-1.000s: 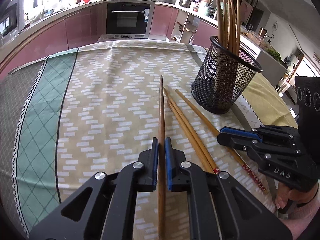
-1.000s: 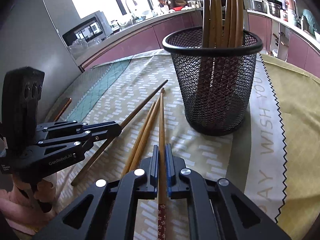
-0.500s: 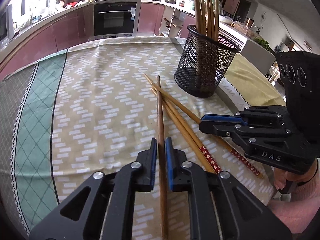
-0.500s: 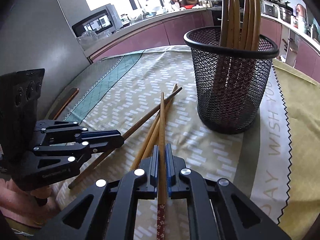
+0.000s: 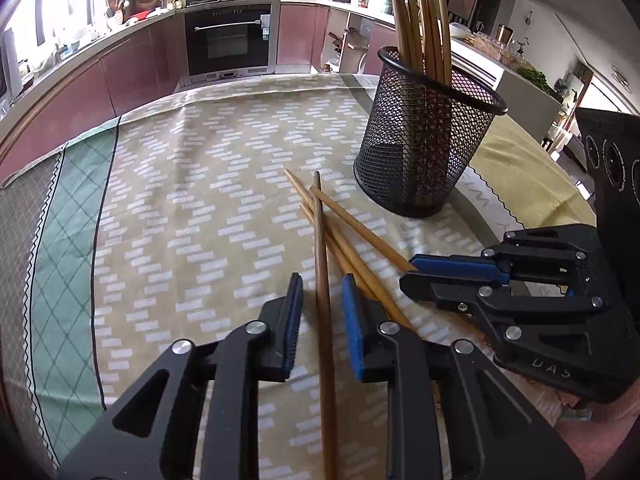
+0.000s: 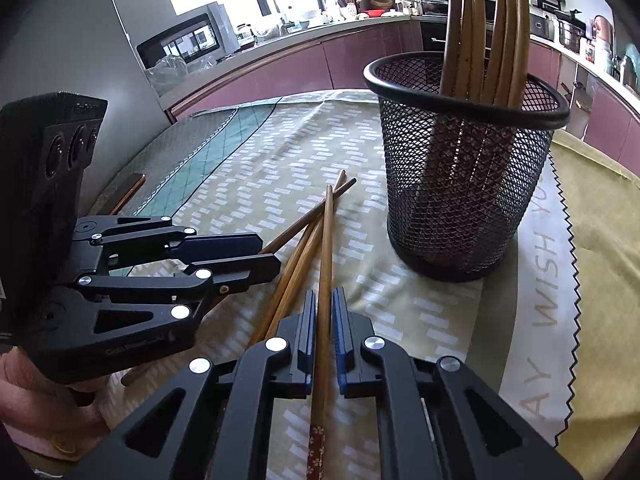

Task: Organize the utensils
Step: 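Close the right gripper on a wooden chopstick while the left gripper grasps another, then lift the chopstick upright with the right gripper toward the mesh holder while the left gripper lifts its own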

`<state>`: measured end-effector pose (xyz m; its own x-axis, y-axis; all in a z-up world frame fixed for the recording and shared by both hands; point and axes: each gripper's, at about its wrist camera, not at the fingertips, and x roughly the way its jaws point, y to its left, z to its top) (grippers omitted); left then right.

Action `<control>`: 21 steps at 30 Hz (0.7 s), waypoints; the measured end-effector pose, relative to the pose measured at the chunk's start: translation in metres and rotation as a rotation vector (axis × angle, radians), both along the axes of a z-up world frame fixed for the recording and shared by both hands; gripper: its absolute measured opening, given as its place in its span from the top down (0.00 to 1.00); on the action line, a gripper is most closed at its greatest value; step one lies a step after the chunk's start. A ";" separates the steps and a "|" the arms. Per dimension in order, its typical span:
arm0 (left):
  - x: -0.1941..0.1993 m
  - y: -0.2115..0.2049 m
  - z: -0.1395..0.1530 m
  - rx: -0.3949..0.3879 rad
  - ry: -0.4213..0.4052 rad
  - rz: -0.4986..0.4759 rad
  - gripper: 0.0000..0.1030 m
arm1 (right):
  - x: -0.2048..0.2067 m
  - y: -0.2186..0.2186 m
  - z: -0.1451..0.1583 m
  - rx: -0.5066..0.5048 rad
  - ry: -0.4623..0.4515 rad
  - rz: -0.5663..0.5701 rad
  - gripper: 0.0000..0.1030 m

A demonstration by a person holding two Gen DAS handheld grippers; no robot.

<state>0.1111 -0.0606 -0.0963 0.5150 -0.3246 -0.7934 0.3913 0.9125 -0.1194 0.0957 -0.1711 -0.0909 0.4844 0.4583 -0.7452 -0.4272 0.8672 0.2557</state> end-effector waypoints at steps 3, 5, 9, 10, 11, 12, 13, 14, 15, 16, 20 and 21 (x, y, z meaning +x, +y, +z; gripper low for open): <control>0.001 0.001 0.001 -0.019 0.009 0.010 0.93 | -0.002 -0.003 0.002 0.023 -0.005 -0.001 0.94; 0.000 0.004 0.002 -0.039 0.012 0.018 0.93 | -0.004 -0.005 0.006 0.037 -0.014 0.001 0.94; -0.004 0.013 0.011 -0.079 0.009 0.028 0.93 | -0.009 -0.011 0.016 0.071 -0.035 0.002 0.94; -0.005 0.015 0.013 -0.088 0.006 0.027 0.93 | -0.010 -0.013 0.018 0.078 -0.039 0.002 0.94; -0.006 0.016 0.016 -0.096 0.003 0.027 0.93 | -0.012 -0.015 0.021 0.086 -0.047 0.001 0.94; -0.008 0.018 0.020 -0.103 -0.004 0.024 0.93 | -0.012 -0.017 0.024 0.091 -0.052 -0.001 0.94; -0.010 0.018 0.023 -0.108 -0.011 0.021 0.93 | -0.013 -0.020 0.026 0.100 -0.058 -0.004 0.94; -0.011 0.019 0.026 -0.115 -0.016 0.019 0.93 | -0.015 -0.022 0.028 0.108 -0.062 -0.004 0.94; -0.013 0.020 0.030 -0.123 -0.024 0.015 0.93 | -0.016 -0.024 0.031 0.116 -0.067 -0.005 0.94; -0.015 0.022 0.033 -0.129 -0.031 0.011 0.93 | -0.017 -0.027 0.034 0.126 -0.072 -0.007 0.94; -0.022 0.026 0.049 -0.156 -0.064 0.005 0.93 | -0.020 -0.033 0.043 0.173 -0.082 -0.010 0.94; -0.023 0.026 0.052 -0.165 -0.069 0.000 0.93 | -0.021 -0.035 0.045 0.184 -0.085 -0.012 0.94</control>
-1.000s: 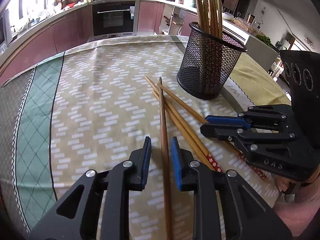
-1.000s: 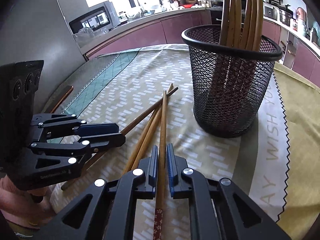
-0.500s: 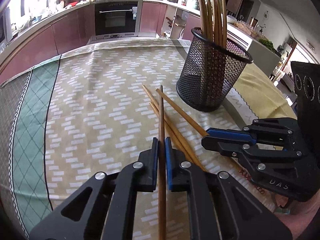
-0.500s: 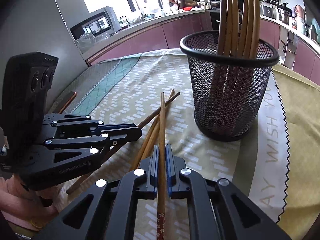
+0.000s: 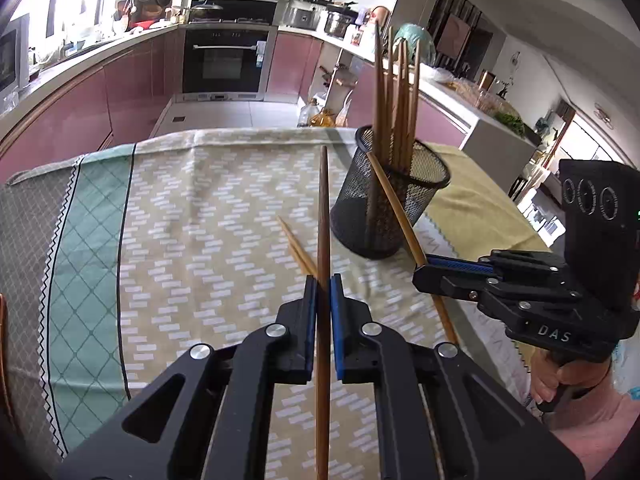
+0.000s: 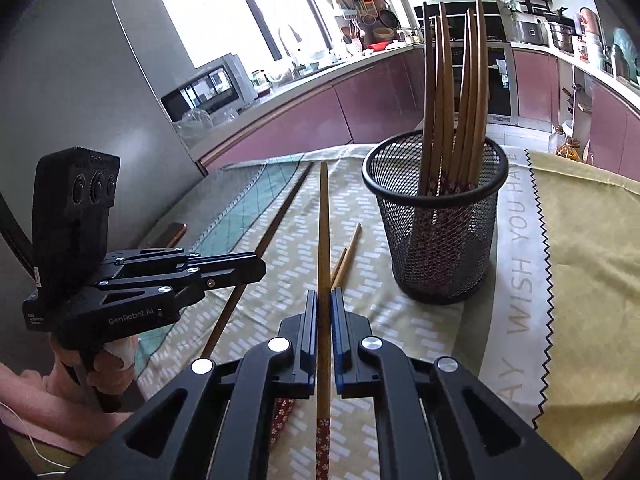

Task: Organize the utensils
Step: 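Lift the chopstick upright with the right gripper toward the mesh holder while the left gripper lifts its own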

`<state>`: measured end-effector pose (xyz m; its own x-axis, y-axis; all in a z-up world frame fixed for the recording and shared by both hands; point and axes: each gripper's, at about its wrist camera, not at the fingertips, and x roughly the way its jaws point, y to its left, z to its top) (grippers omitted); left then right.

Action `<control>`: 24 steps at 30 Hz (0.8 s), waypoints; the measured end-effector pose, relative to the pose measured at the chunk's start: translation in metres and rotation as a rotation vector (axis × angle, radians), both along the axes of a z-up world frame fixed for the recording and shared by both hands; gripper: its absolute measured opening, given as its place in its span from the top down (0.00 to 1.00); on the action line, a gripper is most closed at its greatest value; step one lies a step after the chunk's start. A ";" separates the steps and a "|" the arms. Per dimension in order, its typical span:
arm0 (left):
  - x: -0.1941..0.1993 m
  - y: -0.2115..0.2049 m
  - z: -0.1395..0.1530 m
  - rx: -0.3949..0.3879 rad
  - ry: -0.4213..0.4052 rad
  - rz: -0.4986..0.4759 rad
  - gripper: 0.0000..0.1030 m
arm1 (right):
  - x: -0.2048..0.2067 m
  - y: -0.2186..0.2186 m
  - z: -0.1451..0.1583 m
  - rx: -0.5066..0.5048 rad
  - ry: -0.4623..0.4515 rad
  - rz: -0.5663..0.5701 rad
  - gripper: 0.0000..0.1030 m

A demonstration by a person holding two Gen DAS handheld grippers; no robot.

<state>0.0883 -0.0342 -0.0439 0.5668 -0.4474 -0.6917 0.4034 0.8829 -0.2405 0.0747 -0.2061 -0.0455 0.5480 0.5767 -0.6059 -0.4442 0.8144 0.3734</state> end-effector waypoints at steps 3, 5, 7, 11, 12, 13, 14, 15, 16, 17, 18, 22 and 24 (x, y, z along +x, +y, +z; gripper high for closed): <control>-0.005 0.002 0.012 -0.027 -0.021 -0.015 0.93 | 0.000 -0.004 0.006 0.028 -0.009 -0.004 0.94; -0.007 0.003 0.018 -0.039 -0.033 -0.020 0.93 | -0.001 -0.007 0.011 0.046 -0.017 -0.009 0.94; -0.010 0.004 0.023 -0.055 -0.042 -0.029 0.93 | -0.003 -0.012 0.015 0.062 -0.025 -0.014 0.94; -0.015 0.007 0.034 -0.080 -0.057 -0.041 0.93 | -0.006 -0.023 0.024 0.084 -0.043 -0.023 0.94; -0.016 0.007 0.037 -0.085 -0.062 -0.040 0.93 | -0.006 -0.023 0.026 0.085 -0.049 -0.027 0.94; -0.017 0.008 0.039 -0.085 -0.067 -0.039 0.93 | -0.007 -0.025 0.029 0.089 -0.055 -0.030 0.94; -0.018 0.009 0.041 -0.088 -0.071 -0.038 0.93 | -0.008 -0.026 0.030 0.093 -0.058 -0.032 0.94; -0.018 0.010 0.044 -0.094 -0.074 -0.037 0.93 | -0.008 -0.028 0.032 0.096 -0.062 -0.034 0.94; -0.019 0.011 0.046 -0.097 -0.078 -0.037 0.93 | -0.008 -0.029 0.034 0.099 -0.068 -0.037 0.94; -0.019 0.011 0.048 -0.103 -0.081 -0.041 0.93 | -0.009 -0.030 0.035 0.100 -0.072 -0.039 0.94; -0.020 0.012 0.049 -0.107 -0.084 -0.043 0.93 | -0.009 -0.031 0.037 0.101 -0.076 -0.041 0.94; -0.024 0.015 0.059 -0.118 -0.106 -0.046 0.93 | -0.008 -0.036 0.043 0.109 -0.092 -0.048 0.94; -0.025 0.016 0.064 -0.128 -0.115 -0.053 0.93 | -0.010 -0.038 0.046 0.112 -0.102 -0.051 0.94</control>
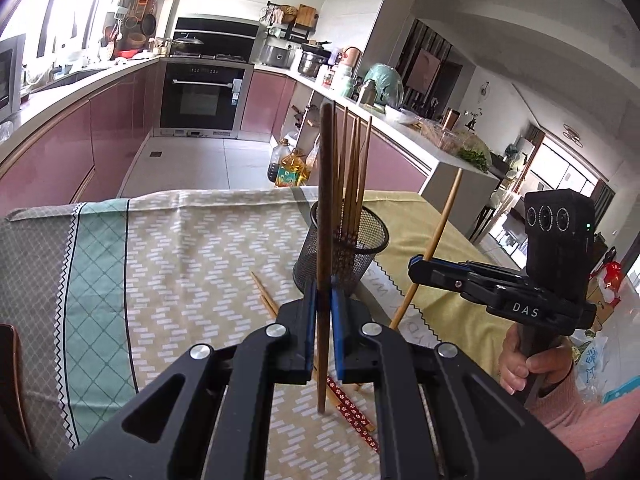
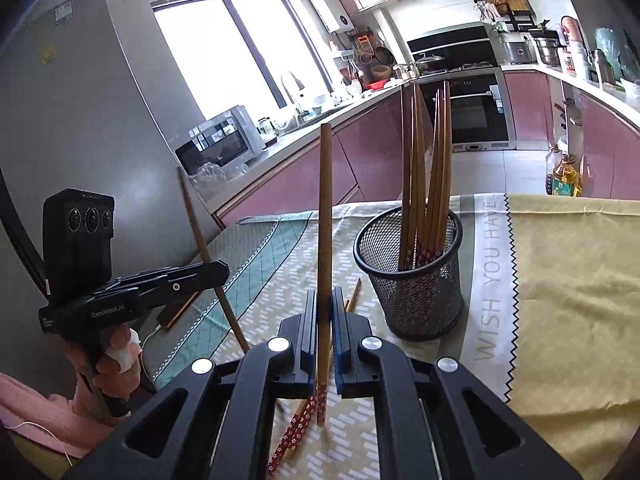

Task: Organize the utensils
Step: 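Lift the chopstick upright with the right gripper toward the mesh holder while the left gripper lifts its own, then lower the chopstick into the mesh holder with the right gripper while the left gripper inserts its own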

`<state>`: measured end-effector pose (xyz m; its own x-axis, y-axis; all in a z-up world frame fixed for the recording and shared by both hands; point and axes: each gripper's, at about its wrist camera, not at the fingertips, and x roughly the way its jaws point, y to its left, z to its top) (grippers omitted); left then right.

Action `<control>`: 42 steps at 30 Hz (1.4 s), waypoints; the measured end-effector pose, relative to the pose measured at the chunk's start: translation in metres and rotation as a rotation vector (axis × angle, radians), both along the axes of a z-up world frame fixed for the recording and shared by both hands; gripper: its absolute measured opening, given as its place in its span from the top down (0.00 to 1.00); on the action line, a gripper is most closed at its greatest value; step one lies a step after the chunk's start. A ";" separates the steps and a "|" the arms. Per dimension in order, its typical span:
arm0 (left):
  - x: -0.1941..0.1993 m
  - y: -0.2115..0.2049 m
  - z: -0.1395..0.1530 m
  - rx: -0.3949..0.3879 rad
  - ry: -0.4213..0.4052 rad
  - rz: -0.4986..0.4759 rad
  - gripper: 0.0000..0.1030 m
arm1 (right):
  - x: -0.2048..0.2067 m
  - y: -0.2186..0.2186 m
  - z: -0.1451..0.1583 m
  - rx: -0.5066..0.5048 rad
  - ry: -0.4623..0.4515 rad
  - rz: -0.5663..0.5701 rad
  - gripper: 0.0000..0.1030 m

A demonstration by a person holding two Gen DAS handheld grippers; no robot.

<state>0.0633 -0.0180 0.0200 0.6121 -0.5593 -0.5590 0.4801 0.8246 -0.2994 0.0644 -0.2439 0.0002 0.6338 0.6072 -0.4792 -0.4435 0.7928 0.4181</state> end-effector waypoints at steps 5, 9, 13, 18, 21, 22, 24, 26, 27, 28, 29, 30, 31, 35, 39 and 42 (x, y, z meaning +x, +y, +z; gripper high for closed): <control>-0.002 0.003 0.011 -0.010 -0.022 -0.004 0.93 | -0.001 -0.002 0.008 -0.002 -0.023 -0.007 0.94; -0.003 0.004 0.018 -0.022 -0.041 -0.007 0.93 | 0.000 -0.004 0.013 -0.003 -0.040 -0.012 0.94; -0.003 0.002 0.026 -0.032 -0.060 -0.010 0.93 | 0.001 -0.006 0.021 -0.006 -0.063 -0.018 0.94; 0.001 -0.005 0.033 -0.033 -0.085 -0.016 0.93 | 0.002 -0.008 0.032 -0.014 -0.090 -0.028 0.94; 0.004 -0.008 0.038 -0.032 -0.098 -0.021 0.93 | 0.004 -0.010 0.037 -0.013 -0.103 -0.031 0.94; 0.005 -0.010 0.040 -0.033 -0.104 -0.023 0.93 | 0.005 -0.011 0.039 -0.017 -0.110 -0.033 0.94; 0.008 -0.012 0.042 -0.034 -0.112 -0.025 0.93 | 0.006 -0.011 0.043 -0.022 -0.123 -0.036 0.94; 0.010 -0.014 0.047 -0.036 -0.122 -0.027 0.93 | 0.008 -0.012 0.047 -0.025 -0.134 -0.039 0.94; 0.011 -0.016 0.048 -0.036 -0.126 -0.028 0.93 | 0.007 -0.012 0.049 -0.026 -0.137 -0.041 0.94; 0.012 -0.017 0.050 -0.035 -0.132 -0.029 0.93 | 0.008 -0.013 0.050 -0.027 -0.141 -0.043 0.94; 0.013 -0.019 0.052 -0.034 -0.137 -0.030 0.93 | 0.009 -0.013 0.052 -0.028 -0.143 -0.044 0.94; 0.014 -0.020 0.054 -0.032 -0.141 -0.032 0.93 | 0.010 -0.013 0.053 -0.029 -0.146 -0.045 0.94; 0.015 -0.022 0.056 -0.029 -0.148 -0.032 0.93 | 0.011 -0.014 0.054 -0.030 -0.149 -0.047 0.94; 0.016 -0.027 0.063 -0.024 -0.168 -0.039 0.93 | 0.013 -0.015 0.059 -0.033 -0.162 -0.049 0.94; 0.017 -0.032 0.068 -0.020 -0.184 -0.047 0.93 | 0.017 -0.015 0.064 -0.036 -0.173 -0.047 0.94; 0.018 -0.035 0.073 -0.017 -0.194 -0.051 0.93 | 0.020 -0.016 0.068 -0.035 -0.181 -0.047 0.94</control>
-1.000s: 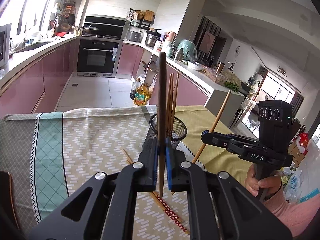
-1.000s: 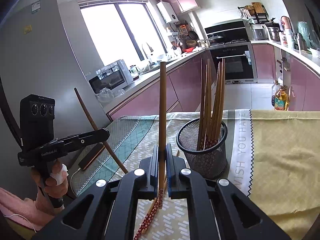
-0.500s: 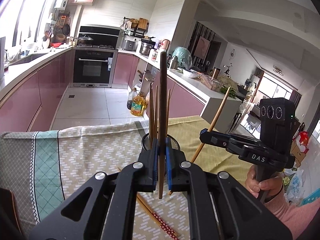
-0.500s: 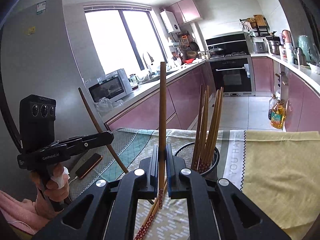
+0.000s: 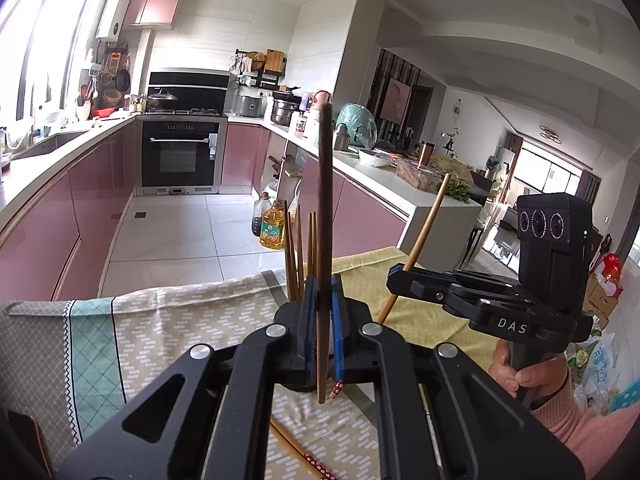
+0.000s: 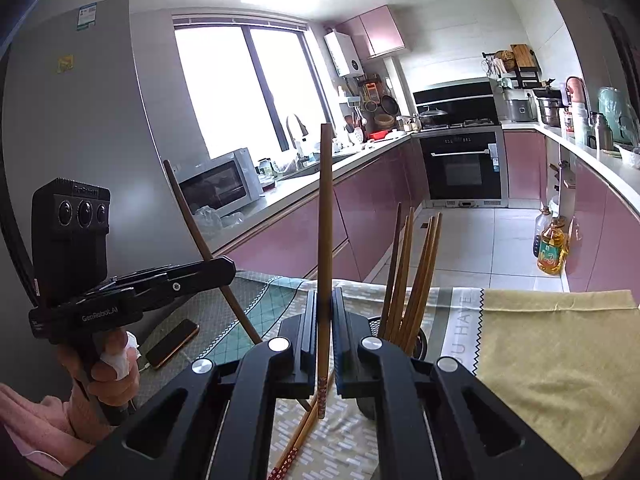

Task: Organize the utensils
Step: 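Lower the chopstick into the mesh holder with the right gripper while the left gripper inserts its own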

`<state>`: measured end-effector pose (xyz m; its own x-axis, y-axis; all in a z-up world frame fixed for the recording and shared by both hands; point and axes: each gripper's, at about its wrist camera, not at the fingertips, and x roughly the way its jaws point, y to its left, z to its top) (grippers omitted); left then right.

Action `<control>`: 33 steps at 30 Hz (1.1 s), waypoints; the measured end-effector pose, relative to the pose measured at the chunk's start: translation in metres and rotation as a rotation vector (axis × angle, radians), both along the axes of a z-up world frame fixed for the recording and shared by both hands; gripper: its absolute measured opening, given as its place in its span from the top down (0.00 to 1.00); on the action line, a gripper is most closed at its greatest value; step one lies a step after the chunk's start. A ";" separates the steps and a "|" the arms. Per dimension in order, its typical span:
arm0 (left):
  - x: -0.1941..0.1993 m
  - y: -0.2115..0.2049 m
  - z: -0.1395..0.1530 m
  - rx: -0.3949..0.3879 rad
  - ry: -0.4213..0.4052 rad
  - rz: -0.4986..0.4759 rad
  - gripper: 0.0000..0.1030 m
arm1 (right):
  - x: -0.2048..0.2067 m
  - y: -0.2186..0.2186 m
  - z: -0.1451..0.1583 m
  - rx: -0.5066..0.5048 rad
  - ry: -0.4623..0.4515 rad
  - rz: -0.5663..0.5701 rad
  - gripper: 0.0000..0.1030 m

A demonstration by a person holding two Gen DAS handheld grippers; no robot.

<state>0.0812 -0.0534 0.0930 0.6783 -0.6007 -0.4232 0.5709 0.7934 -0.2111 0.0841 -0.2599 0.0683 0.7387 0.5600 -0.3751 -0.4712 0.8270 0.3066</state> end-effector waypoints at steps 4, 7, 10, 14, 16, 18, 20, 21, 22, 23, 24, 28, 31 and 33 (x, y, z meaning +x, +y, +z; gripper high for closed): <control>0.001 -0.002 0.003 0.001 -0.014 -0.004 0.93 | 0.000 -0.002 0.007 0.000 -0.018 -0.001 0.94; 0.000 -0.004 0.008 -0.002 -0.028 -0.007 0.93 | 0.002 -0.003 0.011 0.000 -0.028 -0.003 0.94; 0.002 -0.009 0.012 0.000 -0.039 -0.009 0.93 | 0.004 -0.004 0.016 -0.001 -0.037 -0.004 0.94; 0.002 -0.017 0.016 0.013 -0.059 -0.009 0.93 | 0.009 -0.006 0.020 -0.001 -0.045 -0.006 0.94; 0.002 -0.020 0.018 0.018 -0.067 -0.011 0.93 | 0.010 -0.007 0.020 -0.001 -0.047 -0.006 0.94; 0.002 -0.021 0.020 0.021 -0.074 -0.015 0.93 | 0.012 -0.006 0.020 -0.003 -0.049 -0.008 0.94; 0.003 -0.023 0.021 0.025 -0.078 -0.015 0.93 | 0.013 -0.007 0.019 -0.004 -0.050 -0.008 0.94; 0.004 -0.024 0.022 0.027 -0.081 -0.014 0.93 | 0.014 -0.007 0.019 -0.005 -0.051 -0.010 0.94; 0.005 -0.026 0.022 0.029 -0.082 -0.012 0.93 | 0.014 -0.007 0.020 -0.006 -0.053 -0.011 0.94; 0.005 -0.026 0.023 0.029 -0.082 -0.013 0.93 | 0.014 -0.008 0.021 -0.006 -0.054 -0.012 0.94; 0.005 -0.026 0.023 0.030 -0.083 -0.012 0.93 | 0.014 -0.008 0.021 -0.007 -0.056 -0.013 0.94; 0.007 -0.030 0.025 0.035 -0.092 -0.005 0.93 | 0.018 -0.009 0.022 -0.008 -0.056 -0.020 0.94; 0.010 -0.034 0.026 0.039 -0.096 0.000 0.93 | 0.021 -0.008 0.021 -0.008 -0.052 -0.023 0.94; 0.012 -0.036 0.026 0.040 -0.093 0.000 0.93 | 0.021 -0.007 0.020 -0.008 -0.049 -0.024 0.94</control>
<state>0.0935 -0.0894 0.1186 0.7154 -0.5848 -0.3822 0.5868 0.7999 -0.1256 0.1054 -0.2666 0.0881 0.7695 0.5391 -0.3424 -0.4658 0.8406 0.2765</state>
